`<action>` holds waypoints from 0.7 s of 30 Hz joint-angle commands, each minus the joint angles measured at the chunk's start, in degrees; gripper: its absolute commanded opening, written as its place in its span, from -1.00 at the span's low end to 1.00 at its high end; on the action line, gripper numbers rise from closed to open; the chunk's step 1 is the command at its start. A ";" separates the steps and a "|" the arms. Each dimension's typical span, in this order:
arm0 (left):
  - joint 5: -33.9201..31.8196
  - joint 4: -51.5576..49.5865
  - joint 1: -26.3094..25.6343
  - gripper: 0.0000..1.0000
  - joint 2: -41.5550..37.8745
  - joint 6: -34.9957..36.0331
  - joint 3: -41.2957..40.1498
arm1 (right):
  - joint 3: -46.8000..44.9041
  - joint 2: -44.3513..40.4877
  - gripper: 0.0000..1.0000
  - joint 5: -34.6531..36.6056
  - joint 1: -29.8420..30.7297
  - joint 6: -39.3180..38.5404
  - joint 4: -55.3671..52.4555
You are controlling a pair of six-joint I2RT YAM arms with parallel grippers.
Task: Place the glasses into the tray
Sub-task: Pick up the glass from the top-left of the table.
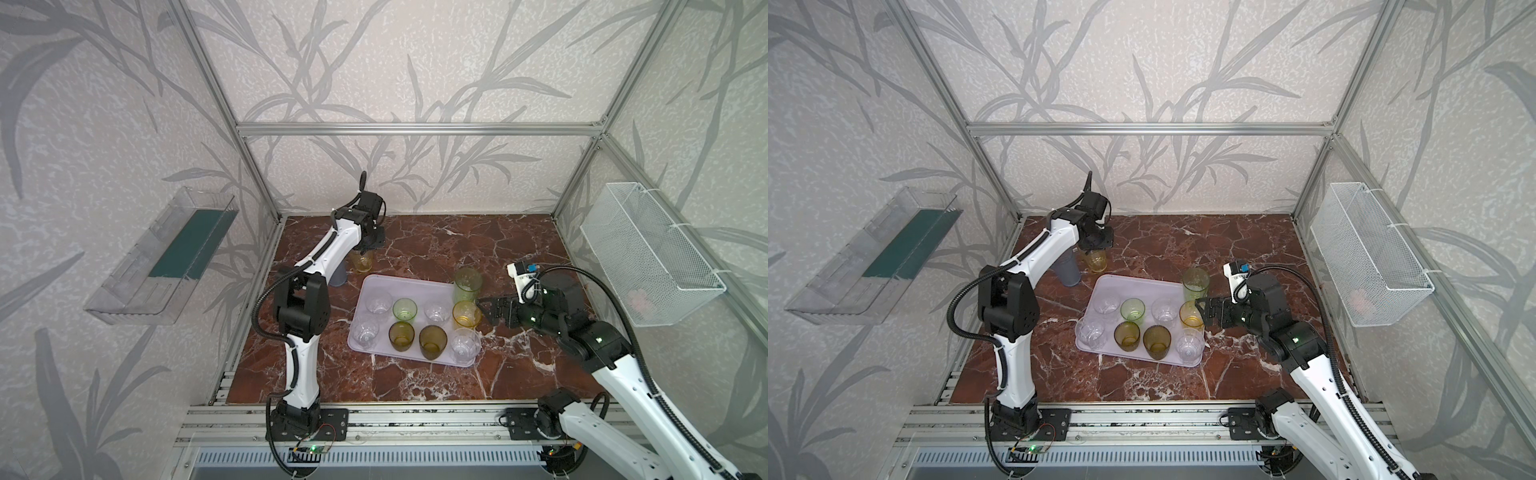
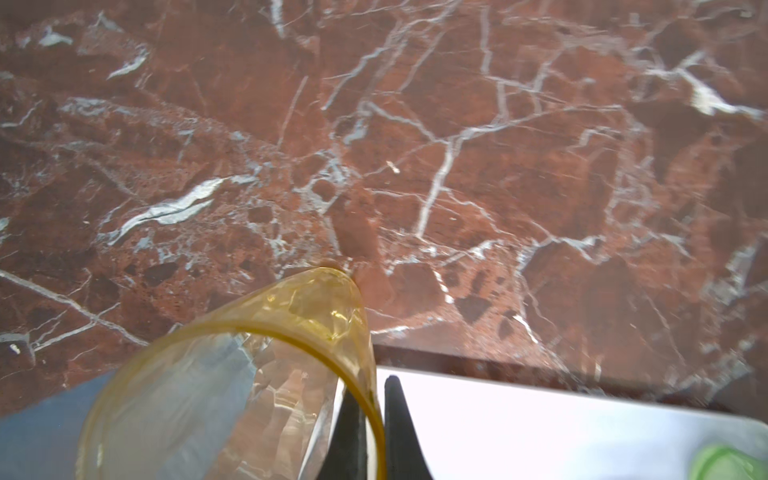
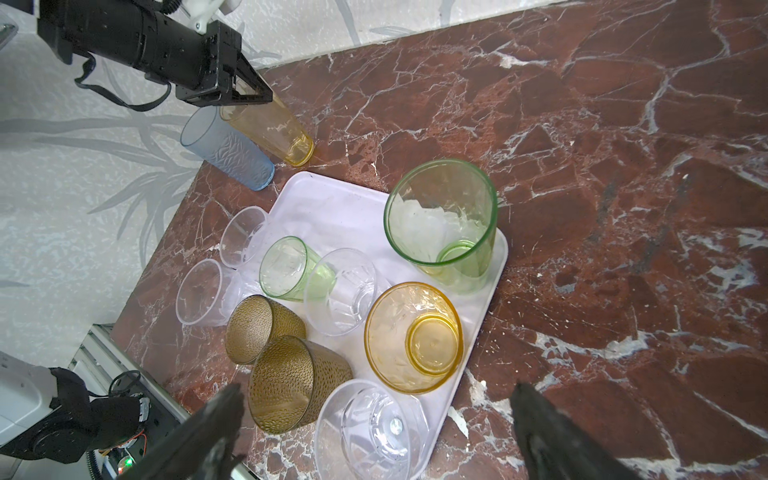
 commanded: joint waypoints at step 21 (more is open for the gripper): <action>1.01 -1.21 -19.89 -1.00 -17.64 -0.94 -11.70 | -5.48 -6.25 0.98 0.45 -0.26 6.47 -2.32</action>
